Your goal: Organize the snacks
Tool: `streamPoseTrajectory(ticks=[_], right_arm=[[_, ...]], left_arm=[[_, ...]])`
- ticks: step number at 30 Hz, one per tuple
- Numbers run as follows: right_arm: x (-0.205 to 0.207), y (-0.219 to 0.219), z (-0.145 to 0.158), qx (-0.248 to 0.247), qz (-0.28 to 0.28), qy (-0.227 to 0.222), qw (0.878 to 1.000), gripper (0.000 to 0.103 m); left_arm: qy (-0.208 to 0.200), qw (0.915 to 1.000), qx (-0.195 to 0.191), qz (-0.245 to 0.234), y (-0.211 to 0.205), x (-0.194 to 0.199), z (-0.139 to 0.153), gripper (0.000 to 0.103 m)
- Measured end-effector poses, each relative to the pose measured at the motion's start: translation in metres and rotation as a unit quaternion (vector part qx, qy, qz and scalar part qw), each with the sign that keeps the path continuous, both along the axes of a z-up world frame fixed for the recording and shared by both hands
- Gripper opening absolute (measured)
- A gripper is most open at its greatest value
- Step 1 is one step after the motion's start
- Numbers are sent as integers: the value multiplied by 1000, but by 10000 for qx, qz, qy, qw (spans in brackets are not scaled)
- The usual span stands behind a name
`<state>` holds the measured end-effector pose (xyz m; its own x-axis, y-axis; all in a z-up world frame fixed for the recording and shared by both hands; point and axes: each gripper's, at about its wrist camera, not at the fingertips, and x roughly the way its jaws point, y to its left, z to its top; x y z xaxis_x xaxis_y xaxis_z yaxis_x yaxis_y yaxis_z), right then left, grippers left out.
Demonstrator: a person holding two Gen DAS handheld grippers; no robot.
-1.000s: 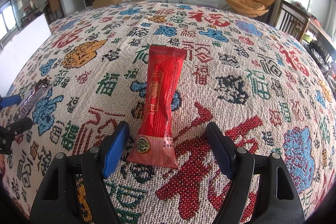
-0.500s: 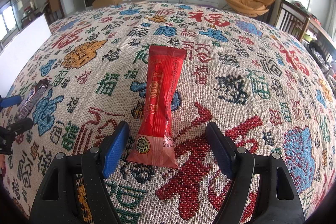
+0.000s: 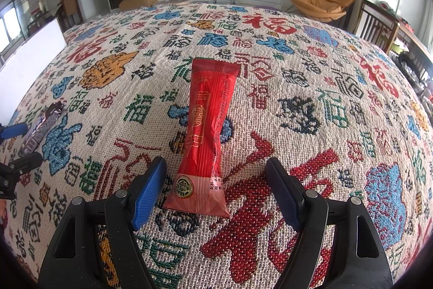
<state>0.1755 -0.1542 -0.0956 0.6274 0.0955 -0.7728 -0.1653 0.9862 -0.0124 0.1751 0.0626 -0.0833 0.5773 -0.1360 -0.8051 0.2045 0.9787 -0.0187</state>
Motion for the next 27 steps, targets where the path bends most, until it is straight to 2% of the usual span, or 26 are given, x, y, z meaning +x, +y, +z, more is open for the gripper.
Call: streamPoseTrajectory(ticks=[11, 14, 16, 18, 20, 21, 22, 23, 25, 26, 27], right_arm=[[0, 1, 0, -1, 0, 1, 10000, 78], [0, 1, 0, 22, 1, 11, 10000, 79], [1, -2, 1, 133, 63, 75, 9999, 81], [13, -5, 7, 214, 272, 608, 9975, 81], [30, -15, 18, 624, 224, 1159, 9910, 81], [39, -21, 23, 802, 85, 1384, 9871, 81], [47, -25, 25, 867, -66, 1600, 9833, 81], [54, -28, 27, 901, -210, 1790, 9795, 81], [61, -24, 28, 962, -256, 1950, 9757, 81], [64, -19, 29, 950, -220, 1971, 9755, 80], [65, -14, 28, 898, -190, 1980, 9759, 79]], left_arm=[[15, 10000, -6, -65, 1, 2, 0, 103], [377, 9990, 62, -239, -1, 14, 3, 103], [723, 9971, -48, -244, -3, 25, 7, 103], [825, 9957, -284, -315, -6, 32, 13, 103], [779, 9963, -212, -289, -12, 39, 17, 102], [774, 9965, -121, -285, -15, 41, 17, 96], [792, 9964, -17, -296, -18, 43, 17, 81], [837, 9960, 62, -296, -21, 44, 15, 73], [766, 9964, 233, -277, -23, 43, 16, 52], [743, 9966, 192, -303, -22, 41, 17, 42], [717, 9969, 113, -309, -20, 38, 18, 21]])
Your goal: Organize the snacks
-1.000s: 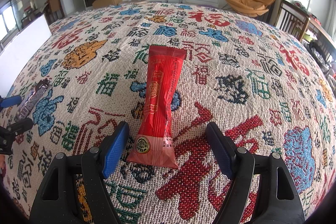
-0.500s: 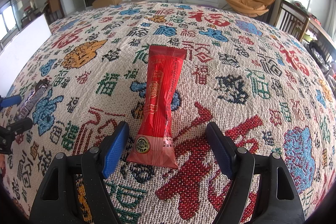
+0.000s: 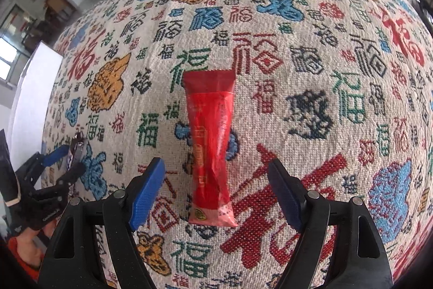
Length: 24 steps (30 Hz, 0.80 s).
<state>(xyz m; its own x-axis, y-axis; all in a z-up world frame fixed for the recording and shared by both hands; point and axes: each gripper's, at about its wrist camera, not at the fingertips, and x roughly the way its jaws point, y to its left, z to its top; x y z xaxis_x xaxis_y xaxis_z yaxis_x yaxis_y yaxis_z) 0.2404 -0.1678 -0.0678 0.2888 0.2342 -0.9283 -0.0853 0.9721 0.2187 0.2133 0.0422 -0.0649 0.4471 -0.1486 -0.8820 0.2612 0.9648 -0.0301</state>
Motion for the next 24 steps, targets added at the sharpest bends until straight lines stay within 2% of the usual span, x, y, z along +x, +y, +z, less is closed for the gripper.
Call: streamPoseTrajectory(ticks=[1, 2, 3, 4, 6, 9, 12, 15, 17, 19, 21, 24], right_arm=[[0, 7, -1, -37, 44, -20, 10000, 79], [0, 13, -3, -75, 81, -36, 9999, 74], [-1, 18, -6, -156, 119, -10, 9998, 40], [-3, 23, -10, -322, 135, 82, 9994, 17], [-8, 24, -5, -465, 91, -38, 9989, 16], [-24, 28, 19, -495, 156, -335, 9981, 15], [-42, 50, 62, -112, 458, -660, 9967, 15], [-58, 97, 114, 417, 952, -1050, 9890, 15], [-68, 141, 143, 796, 1311, -1263, 9801, 15], [-78, 190, 170, 1232, 1675, -1386, 9683, 15], [-88, 241, 188, 1599, 2045, -1411, 9553, 15], [-97, 313, 199, 1857, 2525, -1370, 9397, 15]], left_arm=[[23, 9999, -114, 31, 4, -3, 1, 17], [21, 9998, -202, 71, 9, -6, 3, 17], [-19, 9996, -277, 107, 14, -11, 6, 17], [-83, 9992, -360, 153, 21, -17, 11, 17], [-218, 9971, -676, 281, 36, -31, 24, 17], [-414, 9884, -1377, 481, 61, -58, 51, 17], [-672, 9716, -2164, 675, 89, -86, 91, 17], [-1094, 9584, -2501, 830, 122, -109, 140, 17], [-1367, 9532, -2515, 976, 148, -120, 170, 17], [-1599, 9509, -2372, 1186, 181, -131, 196, 17], [-1804, 9522, -1964, 1489, 213, -139, 213, 17], [-1828, 9533, -1330, 2005, 259, -148, 213, 17]])
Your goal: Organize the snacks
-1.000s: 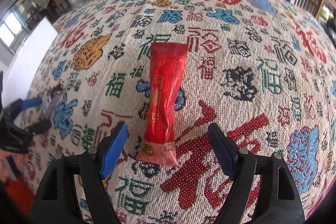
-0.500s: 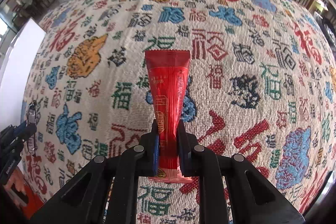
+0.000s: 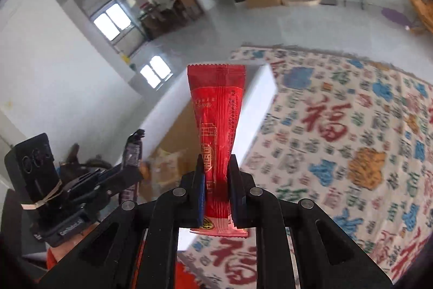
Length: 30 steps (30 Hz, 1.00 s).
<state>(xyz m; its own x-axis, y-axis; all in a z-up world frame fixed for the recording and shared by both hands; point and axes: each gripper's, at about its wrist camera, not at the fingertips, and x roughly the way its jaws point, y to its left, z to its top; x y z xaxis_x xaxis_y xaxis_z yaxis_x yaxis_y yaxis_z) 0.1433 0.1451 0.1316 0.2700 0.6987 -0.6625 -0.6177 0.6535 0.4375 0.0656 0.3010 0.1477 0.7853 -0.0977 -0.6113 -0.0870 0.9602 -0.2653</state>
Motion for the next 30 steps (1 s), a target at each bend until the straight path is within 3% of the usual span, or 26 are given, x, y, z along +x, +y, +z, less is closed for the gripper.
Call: streamPoseTrajectory(ticks=[5, 6, 8, 9, 13, 16, 18, 20, 24, 30], right_arm=[[-13, 93, -20, -34, 538, 119, 9985, 17], [-15, 108, -28, -79, 638, 106, 9979, 22], [-15, 130, -44, -239, 750, 62, 9969, 43], [-16, 133, -50, -276, 735, 56, 9969, 55], [-17, 127, -59, -295, 626, -34, 9976, 55], [-22, 120, -53, -533, 603, -420, 9959, 59], [-24, 117, -48, -695, 616, -680, 9934, 67], [-28, 114, -44, -800, 612, -864, 9912, 67], [-35, 110, -43, -906, 643, -971, 9891, 68], [-46, 114, -52, -1177, 633, -1095, 9850, 74]], left_arm=[[564, 9951, 436, 679, 53, -4, -43, 18], [691, 9932, 497, 801, 60, -4, -54, 24], [864, 9899, 571, 970, 68, -7, -72, 43], [880, 9888, 605, 1046, 69, -10, -78, 59], [547, 9859, 979, 1240, 57, -25, -82, 87], [328, 9798, 1348, 1439, 46, -25, -76, 99], [100, 9758, 1445, 1638, 38, -28, -70, 101], [-58, 9702, 1483, 1914, 36, -31, -66, 102], [184, 9573, 1794, 2259, 38, -37, -63, 103], [447, 9504, 1813, 2487, 41, -44, -70, 103]])
